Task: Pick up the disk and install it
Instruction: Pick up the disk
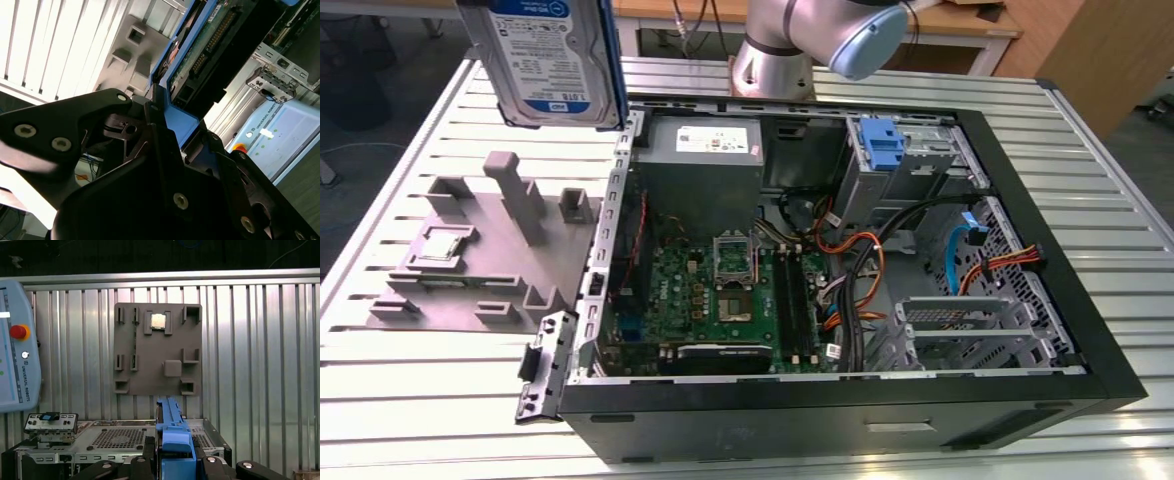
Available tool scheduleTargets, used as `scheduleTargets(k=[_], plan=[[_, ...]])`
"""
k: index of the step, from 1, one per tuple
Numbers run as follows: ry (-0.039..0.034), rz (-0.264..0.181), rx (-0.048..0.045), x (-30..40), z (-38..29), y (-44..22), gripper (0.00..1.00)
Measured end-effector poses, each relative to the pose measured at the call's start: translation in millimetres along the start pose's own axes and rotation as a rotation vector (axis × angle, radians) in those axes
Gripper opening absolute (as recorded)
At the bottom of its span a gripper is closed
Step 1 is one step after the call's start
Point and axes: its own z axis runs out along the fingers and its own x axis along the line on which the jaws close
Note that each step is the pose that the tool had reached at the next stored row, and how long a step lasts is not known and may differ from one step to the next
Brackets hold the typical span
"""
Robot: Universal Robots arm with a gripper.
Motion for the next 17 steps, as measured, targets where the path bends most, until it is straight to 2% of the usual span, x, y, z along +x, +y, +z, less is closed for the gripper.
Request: scheduleTargets(k=[11,17], plan=[[0.0000,0.000,0.0000,-0.6,0.2,-13.7,0.36],[0.0000,0.000,0.0000,0.6,0.2,-14.5,0.36]])
